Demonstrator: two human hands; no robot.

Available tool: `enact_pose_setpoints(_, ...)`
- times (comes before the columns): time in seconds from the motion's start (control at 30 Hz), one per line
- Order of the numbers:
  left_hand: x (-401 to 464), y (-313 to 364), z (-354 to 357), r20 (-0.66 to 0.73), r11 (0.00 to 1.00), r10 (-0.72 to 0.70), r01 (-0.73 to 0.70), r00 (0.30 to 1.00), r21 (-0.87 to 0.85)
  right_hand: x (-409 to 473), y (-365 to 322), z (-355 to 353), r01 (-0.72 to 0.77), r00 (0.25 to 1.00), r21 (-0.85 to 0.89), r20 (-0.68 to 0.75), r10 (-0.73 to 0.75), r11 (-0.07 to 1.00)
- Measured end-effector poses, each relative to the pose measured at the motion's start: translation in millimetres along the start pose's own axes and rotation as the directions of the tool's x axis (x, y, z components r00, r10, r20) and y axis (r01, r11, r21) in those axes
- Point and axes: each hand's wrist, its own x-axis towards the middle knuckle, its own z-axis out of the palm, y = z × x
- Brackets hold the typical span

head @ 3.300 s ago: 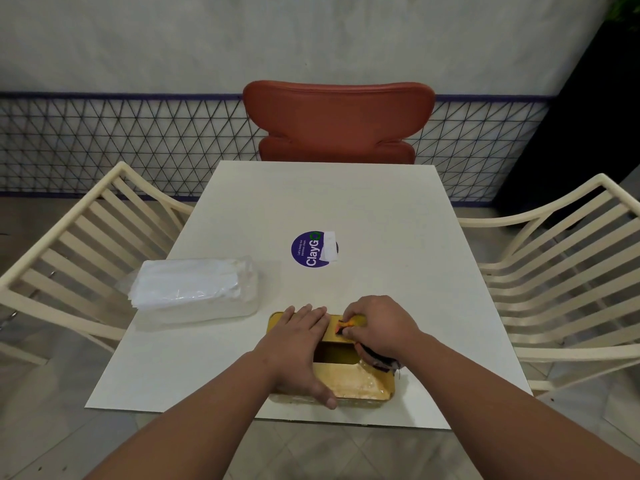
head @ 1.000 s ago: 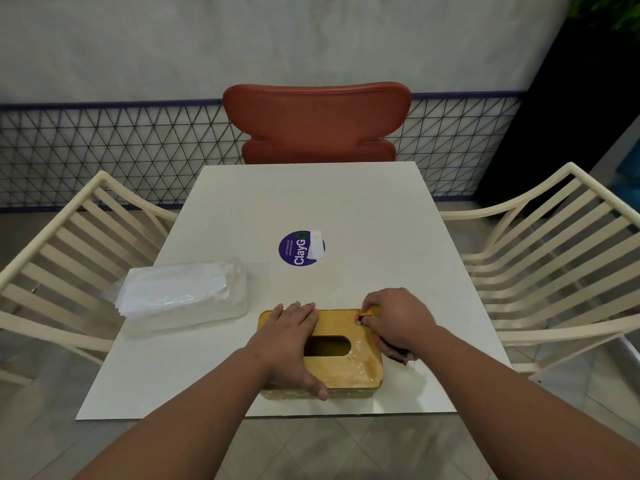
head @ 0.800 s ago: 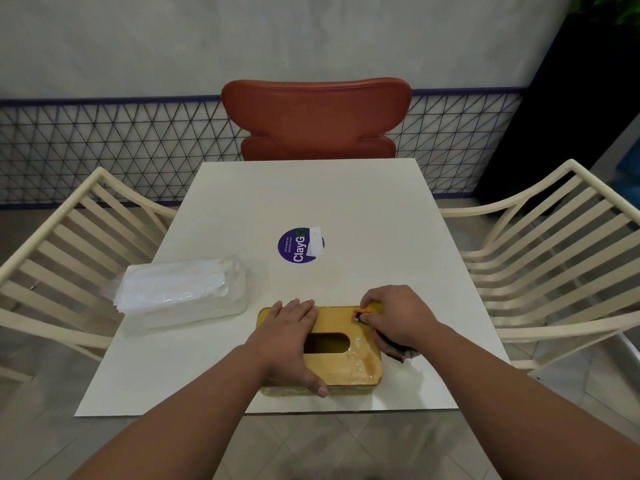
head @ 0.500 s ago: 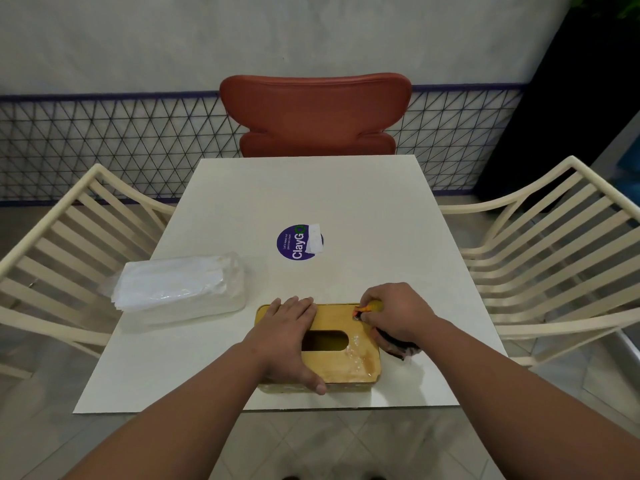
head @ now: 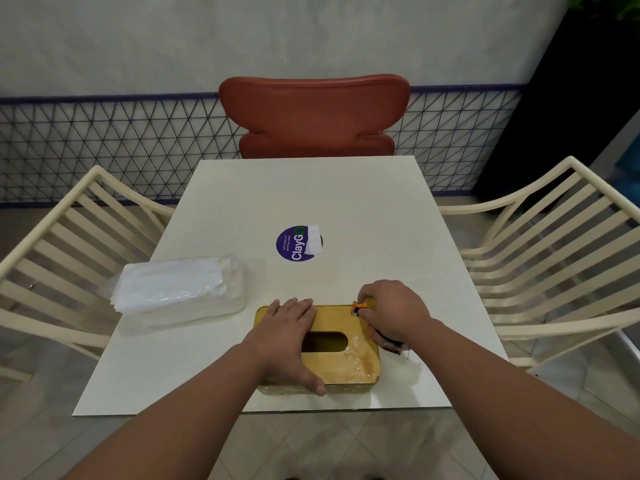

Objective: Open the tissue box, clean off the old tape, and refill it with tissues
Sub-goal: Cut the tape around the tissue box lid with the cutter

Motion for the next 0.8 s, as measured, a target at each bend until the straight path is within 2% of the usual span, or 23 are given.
enact_pose_setpoints(0.17,-2,1,-4,0.002,0.998,0.026,-0.026,1.0,0.054,-3,-3,1,0.059,0.995,0.058,0.074,-0.063,0.997)
enact_pose_setpoints(0.33,-1,5,-6,-0.017,0.998,0.022,-0.02,1.0,0.064,-5,4,-3,-0.025,1.0,0.049,0.011,0.025,0.998)
enact_pose_setpoints(0.5,-2,6,-6,-0.017,0.998,0.018,-0.017,1.0,0.062,-14,1,1,0.012,0.997,0.103,0.074,-0.02,0.995)
enact_pose_setpoints(0.67,-1,1,-2,-0.031,0.998,0.023,-0.022,0.999,0.051,-23,12,-3,-0.113,0.993,0.123,-0.019,0.116,0.986)
enact_pose_setpoints(0.8,1,0,-1,-0.048,0.998,0.027,-0.024,0.998,0.053,-31,7,-1,-0.11,0.993,0.188,-0.01,0.113,0.976)
